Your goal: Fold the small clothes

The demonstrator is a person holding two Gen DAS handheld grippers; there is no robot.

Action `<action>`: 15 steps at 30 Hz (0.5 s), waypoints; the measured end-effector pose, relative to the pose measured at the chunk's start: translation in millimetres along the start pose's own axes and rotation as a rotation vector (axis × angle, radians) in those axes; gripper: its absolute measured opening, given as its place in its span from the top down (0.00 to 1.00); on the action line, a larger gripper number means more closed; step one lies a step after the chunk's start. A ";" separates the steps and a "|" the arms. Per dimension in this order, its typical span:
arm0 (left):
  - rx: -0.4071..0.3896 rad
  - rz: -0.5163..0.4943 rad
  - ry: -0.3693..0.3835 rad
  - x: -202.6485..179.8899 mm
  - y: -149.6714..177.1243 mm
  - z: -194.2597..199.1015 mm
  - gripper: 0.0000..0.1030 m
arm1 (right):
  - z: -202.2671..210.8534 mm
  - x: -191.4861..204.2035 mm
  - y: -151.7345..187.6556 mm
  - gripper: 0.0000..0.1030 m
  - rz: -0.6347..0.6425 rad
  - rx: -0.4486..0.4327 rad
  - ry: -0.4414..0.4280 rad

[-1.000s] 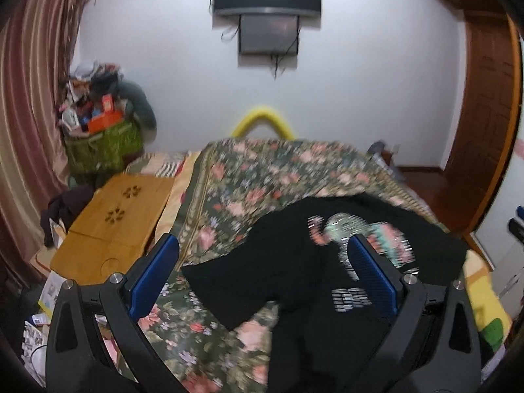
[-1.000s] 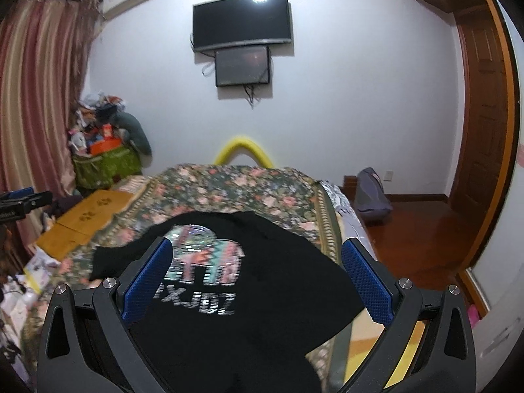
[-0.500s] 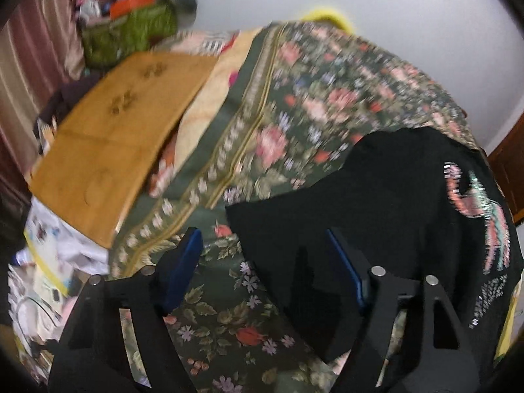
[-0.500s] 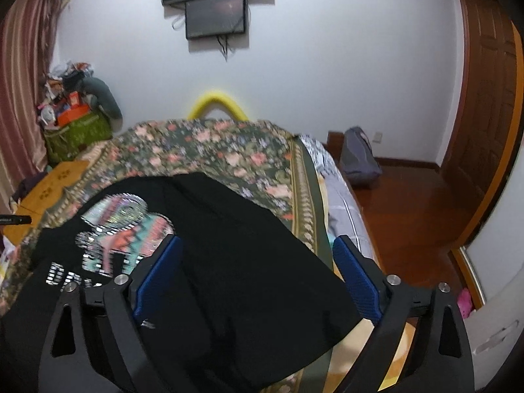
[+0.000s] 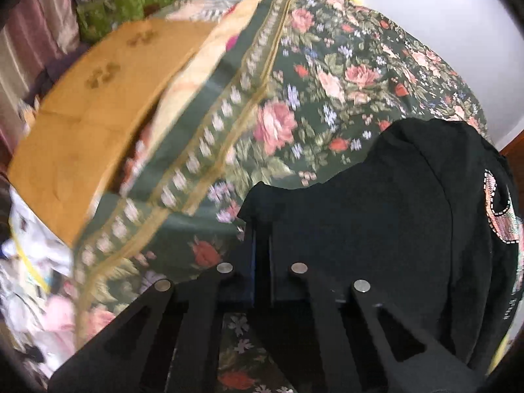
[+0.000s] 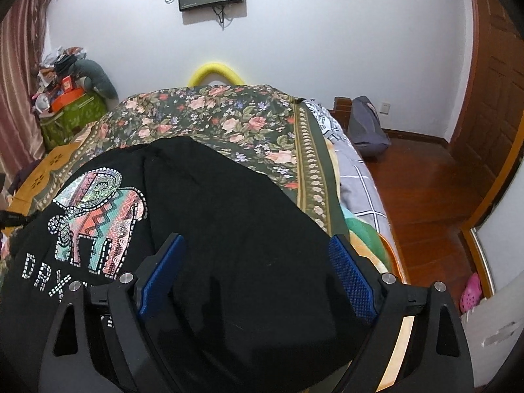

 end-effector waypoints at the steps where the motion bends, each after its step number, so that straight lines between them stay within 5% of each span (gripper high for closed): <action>1: -0.022 -0.008 -0.011 -0.4 -5.0 7.8 0.96 | 0.0 1.2 -1.3 0.15 0.005 -0.001 -0.009; 4: -0.104 -0.028 -0.048 -0.1 -27.5 44.2 0.96 | 0.0 8.6 -6.2 0.15 0.017 -0.004 -0.032; 9: -0.205 -0.062 -0.006 -21.4 -63.6 110.6 0.96 | -0.5 29.0 -13.4 0.15 0.060 -0.004 -0.075; 15: -0.228 -0.199 0.149 -108.9 -74.9 165.7 0.96 | -8.7 42.7 -12.9 0.15 0.090 0.009 -0.103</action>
Point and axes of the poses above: each gripper's, at about its wrist camera, not at the fingertips, and z roughly against the way its jaws point, x to its left, y to its underside, the point moved 8 cm from there along -z, roughly the way its jaws point, and after that the axes turned 7 degrees about x, right-handed, at the moved point
